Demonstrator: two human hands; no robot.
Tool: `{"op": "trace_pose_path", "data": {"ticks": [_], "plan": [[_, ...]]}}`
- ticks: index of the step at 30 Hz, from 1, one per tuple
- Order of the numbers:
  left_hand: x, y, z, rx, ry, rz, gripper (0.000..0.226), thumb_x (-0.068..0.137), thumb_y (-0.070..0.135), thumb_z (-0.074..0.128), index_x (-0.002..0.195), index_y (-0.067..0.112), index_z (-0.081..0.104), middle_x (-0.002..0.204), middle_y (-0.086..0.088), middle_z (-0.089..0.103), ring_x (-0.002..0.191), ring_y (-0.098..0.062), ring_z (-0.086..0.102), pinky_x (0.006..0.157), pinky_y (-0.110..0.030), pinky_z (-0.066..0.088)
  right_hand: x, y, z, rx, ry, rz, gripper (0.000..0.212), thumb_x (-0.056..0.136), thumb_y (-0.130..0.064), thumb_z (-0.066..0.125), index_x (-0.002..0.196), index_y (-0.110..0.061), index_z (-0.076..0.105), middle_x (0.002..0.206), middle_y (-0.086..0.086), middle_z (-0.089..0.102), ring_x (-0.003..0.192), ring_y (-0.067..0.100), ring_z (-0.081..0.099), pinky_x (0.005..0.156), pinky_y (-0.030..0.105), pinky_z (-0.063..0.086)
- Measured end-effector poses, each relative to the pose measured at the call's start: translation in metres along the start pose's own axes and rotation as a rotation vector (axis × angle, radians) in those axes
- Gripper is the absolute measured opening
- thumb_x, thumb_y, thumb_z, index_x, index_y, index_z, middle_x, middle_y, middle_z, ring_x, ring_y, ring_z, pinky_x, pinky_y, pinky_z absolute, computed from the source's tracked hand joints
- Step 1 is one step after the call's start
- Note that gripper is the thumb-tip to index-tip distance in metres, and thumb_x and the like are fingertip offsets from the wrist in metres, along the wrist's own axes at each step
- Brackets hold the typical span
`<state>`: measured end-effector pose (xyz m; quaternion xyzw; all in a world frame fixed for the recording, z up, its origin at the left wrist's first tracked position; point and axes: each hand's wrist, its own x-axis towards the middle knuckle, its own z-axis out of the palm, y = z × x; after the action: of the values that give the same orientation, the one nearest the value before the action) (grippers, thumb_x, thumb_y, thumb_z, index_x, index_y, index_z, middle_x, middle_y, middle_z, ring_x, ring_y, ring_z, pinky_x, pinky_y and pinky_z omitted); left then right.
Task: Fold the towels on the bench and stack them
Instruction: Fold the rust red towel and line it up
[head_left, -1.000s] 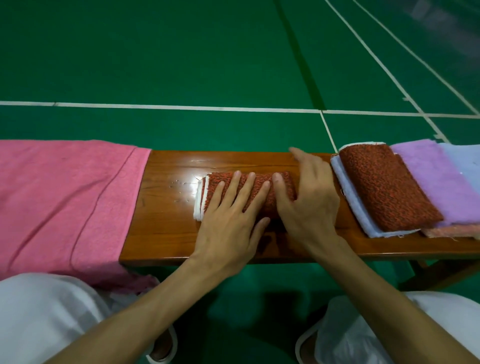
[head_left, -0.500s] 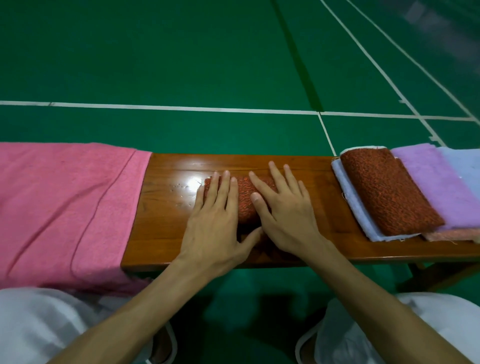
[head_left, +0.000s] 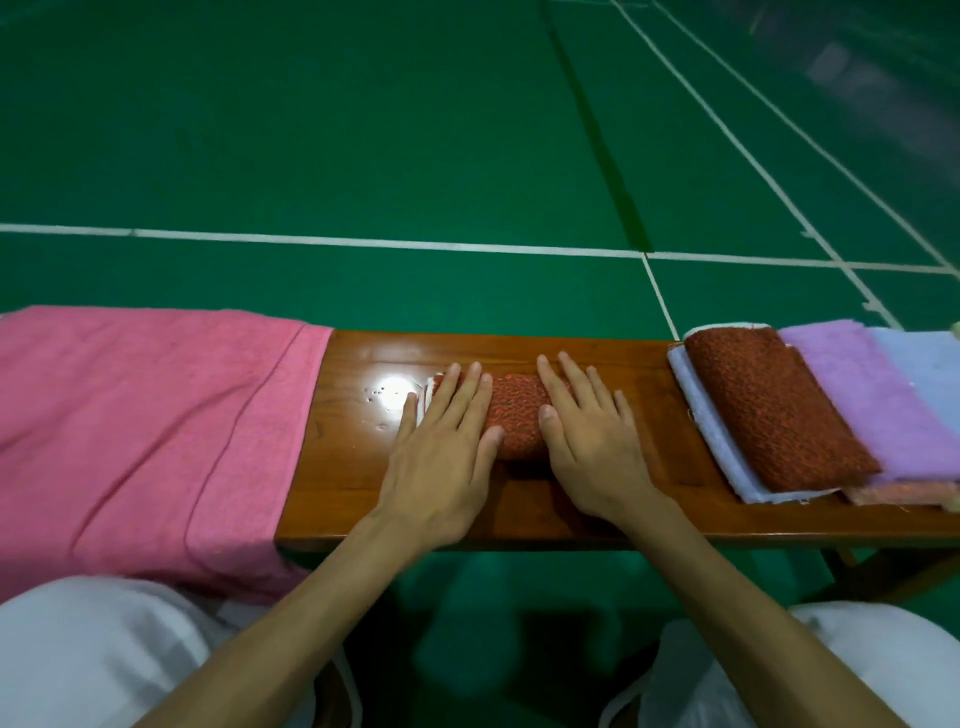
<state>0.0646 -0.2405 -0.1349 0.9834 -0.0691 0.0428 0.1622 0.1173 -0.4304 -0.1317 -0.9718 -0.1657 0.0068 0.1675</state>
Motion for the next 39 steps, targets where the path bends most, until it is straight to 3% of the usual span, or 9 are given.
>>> {"op": "trace_pose_path", "data": {"ticks": [5,9,15,22,27,31,34,37,39], "plan": [[-0.001,0.002,-0.004,-0.219,0.240,-0.053,0.060,0.108,0.047,0.022,0.156,0.020,0.043,0.165,-0.002,0.035,0.155,-0.020,0.025,0.125,-0.042,0.021,0.001,0.000,-0.013,0.152,-0.020,-0.005,0.062,0.104,-0.062,0.021,0.162,-0.042,0.010,0.173,-0.002,0.004,0.156,0.026,0.017,0.122,0.055,0.021],[0.007,-0.007,-0.014,-0.315,0.396,-0.289,0.047,0.101,0.046,0.044,0.129,0.013,0.062,0.131,-0.010,0.064,0.123,-0.031,0.052,0.103,-0.048,0.044,-0.001,0.000,-0.032,0.312,0.169,0.105,0.065,0.106,-0.052,0.037,0.163,-0.027,0.021,0.168,0.005,0.024,0.153,0.024,0.027,0.122,0.049,0.028],[0.011,-0.011,-0.029,-0.164,0.147,-0.528,0.074,0.092,0.074,0.048,0.118,0.005,0.062,0.120,-0.014,0.053,0.115,-0.034,0.053,0.094,-0.045,0.044,0.001,-0.007,-0.034,0.235,0.091,0.342,0.068,0.096,-0.065,0.054,0.139,-0.013,0.047,0.129,0.010,0.063,0.119,0.034,0.060,0.090,0.042,0.047],[0.023,-0.013,-0.028,-0.245,0.021,-0.568,0.067,0.090,0.070,0.058,0.111,0.007,0.061,0.124,-0.016,0.054,0.118,-0.037,0.053,0.095,-0.045,0.048,0.013,-0.003,-0.030,0.262,0.002,0.406,0.047,0.096,-0.061,0.056,0.095,-0.013,0.054,0.090,0.003,0.058,0.091,0.034,0.060,0.069,0.038,0.038],[0.026,-0.013,-0.024,-0.543,0.045,-0.501,0.046,0.093,0.057,0.066,0.108,0.013,0.066,0.104,-0.003,0.063,0.101,-0.025,0.061,0.089,-0.048,0.054,0.009,0.000,-0.032,0.419,0.076,0.370,0.038,0.098,-0.050,0.055,0.096,-0.012,0.058,0.096,0.003,0.063,0.089,0.026,0.058,0.077,0.041,0.045],[0.024,-0.004,-0.033,-0.935,0.043,-0.476,0.033,0.097,0.044,0.066,0.119,0.020,0.066,0.109,0.002,0.073,0.099,-0.018,0.072,0.090,-0.043,0.060,0.004,0.003,-0.041,0.673,0.166,0.412,0.041,0.090,-0.045,0.065,0.086,-0.005,0.064,0.084,0.009,0.069,0.083,0.024,0.065,0.071,0.038,0.047],[0.027,-0.001,-0.035,-1.166,0.041,-0.505,0.034,0.097,0.032,0.070,0.125,0.015,0.066,0.114,-0.002,0.076,0.104,-0.019,0.073,0.096,-0.040,0.057,0.001,0.003,-0.042,0.885,0.179,0.410,0.056,0.074,-0.051,0.069,0.094,0.000,0.064,0.093,0.016,0.072,0.088,0.029,0.070,0.082,0.051,0.056],[0.030,0.001,-0.033,-1.374,0.048,-0.562,0.036,0.093,0.023,0.074,0.124,0.009,0.062,0.117,-0.010,0.076,0.099,-0.021,0.075,0.082,-0.036,0.060,0.000,0.006,-0.043,1.009,0.200,0.393,0.047,0.075,-0.042,0.078,0.108,-0.013,0.059,0.098,0.006,0.074,0.092,0.021,0.072,0.088,0.049,0.058],[0.032,0.002,-0.031,-1.369,0.109,-0.566,0.035,0.091,0.021,0.076,0.120,0.014,0.058,0.122,-0.014,0.072,0.101,-0.023,0.073,0.081,-0.037,0.060,-0.002,0.008,-0.044,0.990,0.220,0.336,0.054,0.080,-0.041,0.077,0.122,-0.025,0.048,0.117,0.006,0.069,0.104,0.017,0.069,0.093,0.045,0.057]]}}
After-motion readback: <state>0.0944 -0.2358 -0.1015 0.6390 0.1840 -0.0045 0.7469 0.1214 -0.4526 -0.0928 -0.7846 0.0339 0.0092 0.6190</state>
